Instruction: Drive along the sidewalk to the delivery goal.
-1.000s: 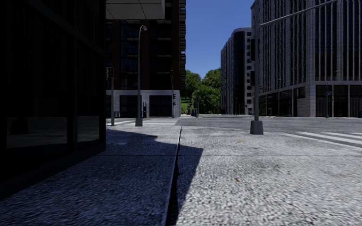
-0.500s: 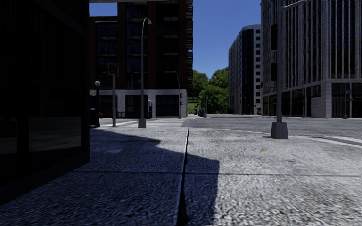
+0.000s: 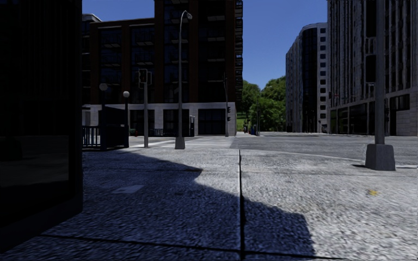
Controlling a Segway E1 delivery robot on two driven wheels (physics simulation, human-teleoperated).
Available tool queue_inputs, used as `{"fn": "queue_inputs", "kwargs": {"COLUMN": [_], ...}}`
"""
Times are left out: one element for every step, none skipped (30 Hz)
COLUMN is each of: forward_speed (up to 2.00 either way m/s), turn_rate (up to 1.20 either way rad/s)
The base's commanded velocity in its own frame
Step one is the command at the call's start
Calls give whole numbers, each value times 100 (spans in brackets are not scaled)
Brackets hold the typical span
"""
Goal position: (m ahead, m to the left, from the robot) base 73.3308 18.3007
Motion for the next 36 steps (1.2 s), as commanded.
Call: {"fn": "queue_inputs", "kwargs": {"forward_speed": [200, 200, 200, 200, 200, 200, 200, 200, 200, 200, 200, 200, 200, 200, 200, 200, 200, 200, 200, 200, 200, 200, 200, 200, 200, 200, 200, 200, 200, 200, 200, 200, 200, 200, 200, 200], "turn_rate": [0, 0, 0, 0, 0, 0, 0, 0, 0, 0, 0, 0, 0, 0, 0, 0, 0, 0, 0, 0, 0, 0, 0, 0, 0, 0, 0, 0, 0, 0, 0, 0, 0, 0, 0, 0]}}
